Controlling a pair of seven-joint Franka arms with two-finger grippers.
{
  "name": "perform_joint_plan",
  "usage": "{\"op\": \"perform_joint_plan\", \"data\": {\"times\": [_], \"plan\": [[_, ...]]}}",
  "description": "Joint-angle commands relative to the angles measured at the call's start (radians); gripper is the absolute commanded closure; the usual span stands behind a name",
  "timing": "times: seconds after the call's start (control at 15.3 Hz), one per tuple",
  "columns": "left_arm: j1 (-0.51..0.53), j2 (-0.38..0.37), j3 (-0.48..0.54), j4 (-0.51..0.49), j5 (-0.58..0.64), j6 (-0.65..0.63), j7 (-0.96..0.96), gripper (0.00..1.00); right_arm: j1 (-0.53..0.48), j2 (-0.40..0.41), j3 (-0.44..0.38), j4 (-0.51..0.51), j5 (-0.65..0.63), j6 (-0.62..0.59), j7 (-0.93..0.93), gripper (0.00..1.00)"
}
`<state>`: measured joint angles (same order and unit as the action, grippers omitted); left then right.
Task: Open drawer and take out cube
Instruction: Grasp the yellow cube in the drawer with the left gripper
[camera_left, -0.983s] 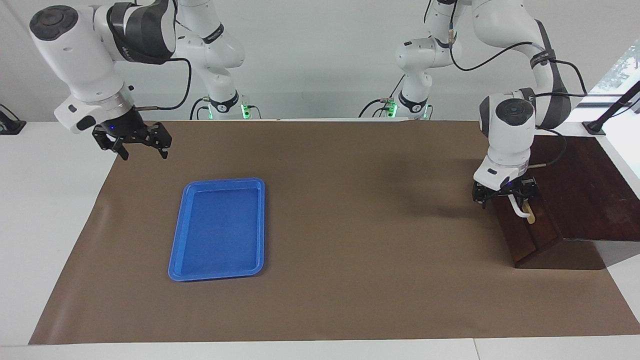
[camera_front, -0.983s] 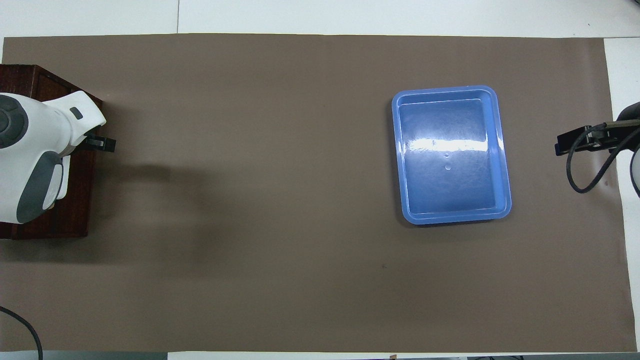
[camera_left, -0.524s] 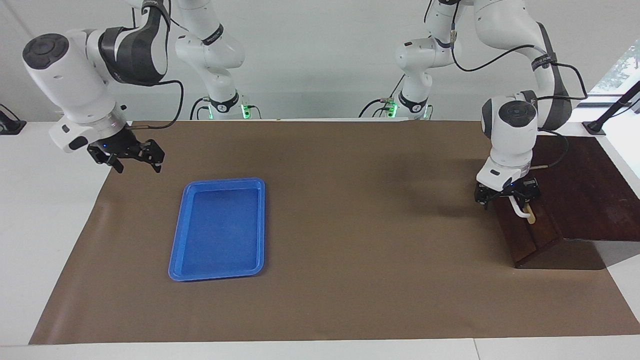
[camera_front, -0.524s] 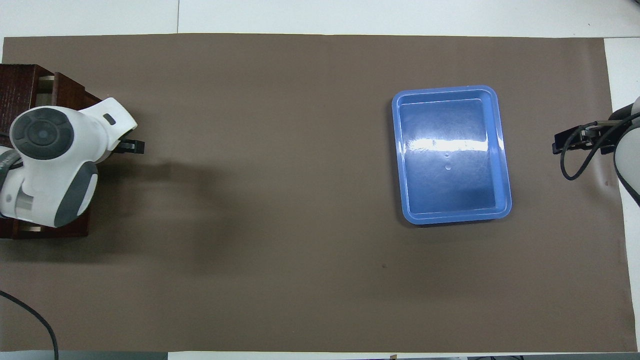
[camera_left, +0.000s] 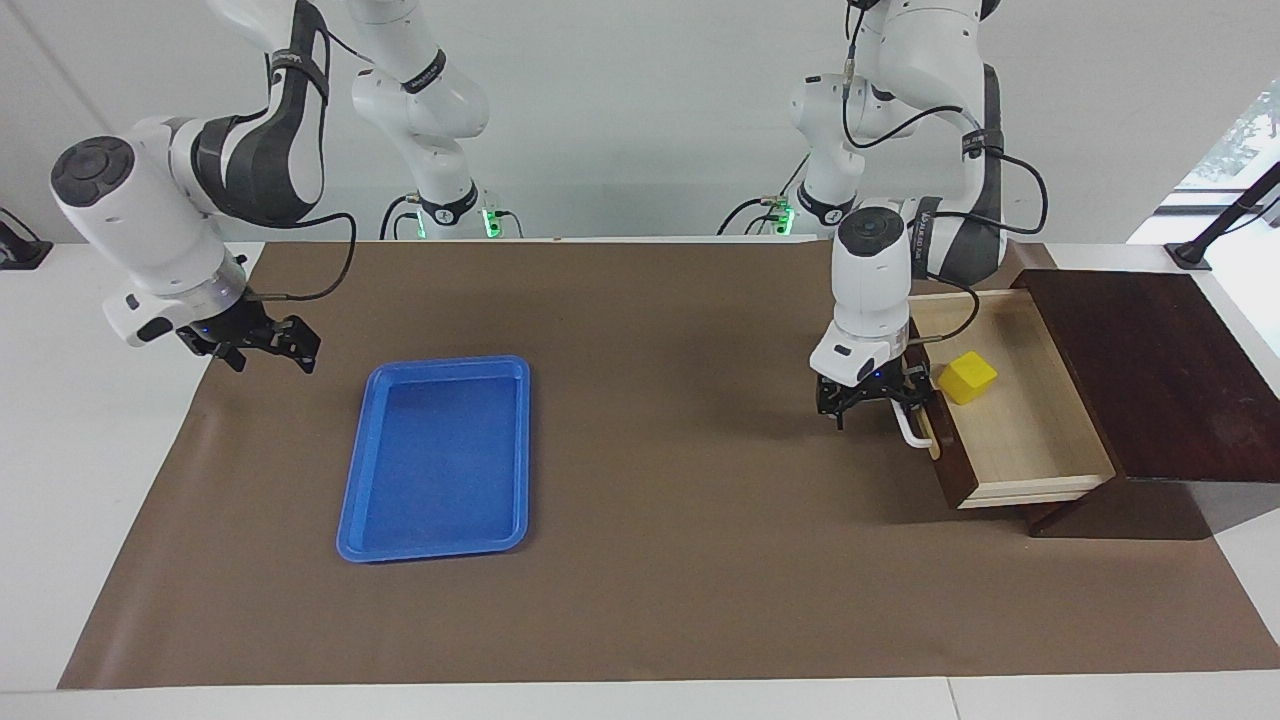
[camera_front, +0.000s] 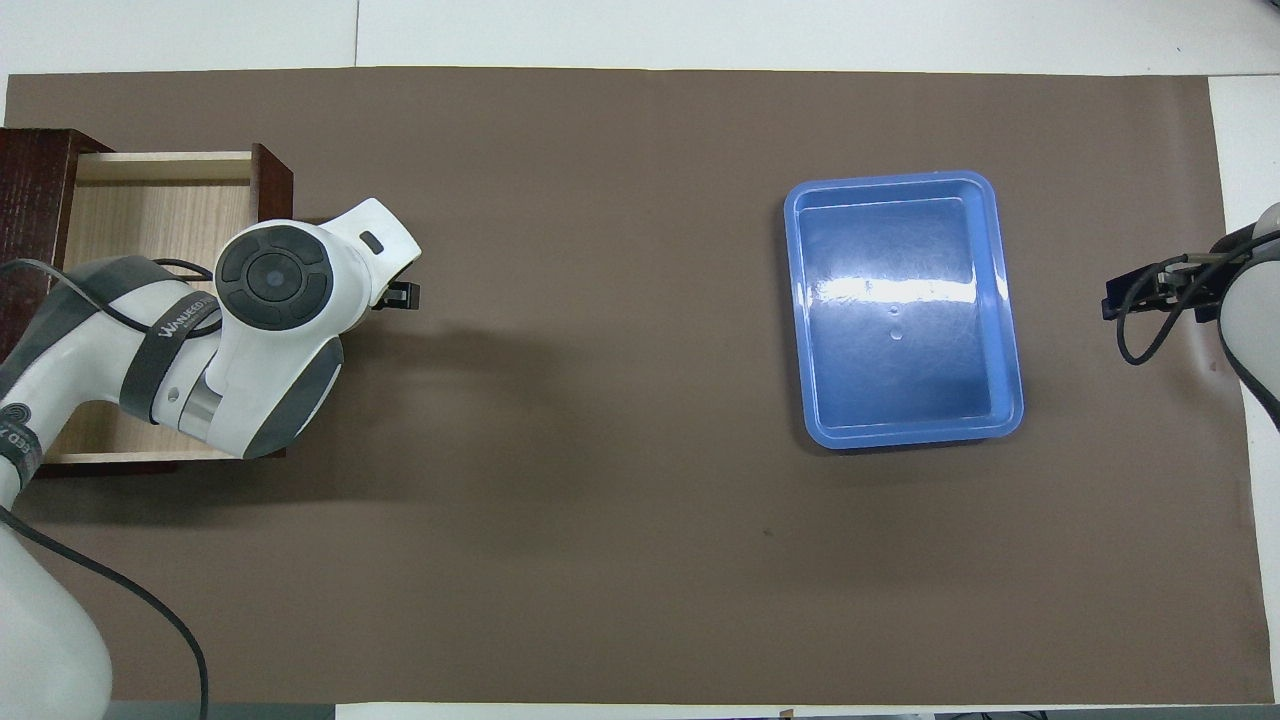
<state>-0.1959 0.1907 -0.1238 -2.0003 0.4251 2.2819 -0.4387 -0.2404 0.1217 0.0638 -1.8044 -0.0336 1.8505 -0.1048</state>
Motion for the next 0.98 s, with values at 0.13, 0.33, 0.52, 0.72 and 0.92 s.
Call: {"op": "perform_joint_plan", "data": {"times": [0.13, 0.33, 0.52, 0.72, 0.92], "plan": [[0.009, 0.016, 0.003, 0.131, -0.032, -0.141, 0.014, 0.0, -0.014, -0.02, 0.011, -0.032, -0.008, 0.01, 0.016, 0.0], [0.021, 0.012, 0.013, 0.309, -0.176, -0.326, 0.008, 0.0, -0.014, -0.022, 0.011, -0.032, -0.008, 0.009, 0.017, 0.0], [0.146, -0.022, 0.015, 0.336, -0.259, -0.372, 0.02, 0.0, -0.01, -0.022, 0.013, -0.032, 0.0, 0.001, 0.043, 0.0], [0.243, -0.045, 0.015, 0.284, -0.328, -0.352, 0.021, 0.0, -0.004, -0.025, 0.013, -0.032, 0.015, -0.002, 0.082, 0.0], [0.288, -0.097, 0.015, 0.119, -0.364, -0.23, -0.003, 0.0, -0.002, -0.025, 0.017, -0.038, 0.035, -0.013, 0.131, 0.0]]}}
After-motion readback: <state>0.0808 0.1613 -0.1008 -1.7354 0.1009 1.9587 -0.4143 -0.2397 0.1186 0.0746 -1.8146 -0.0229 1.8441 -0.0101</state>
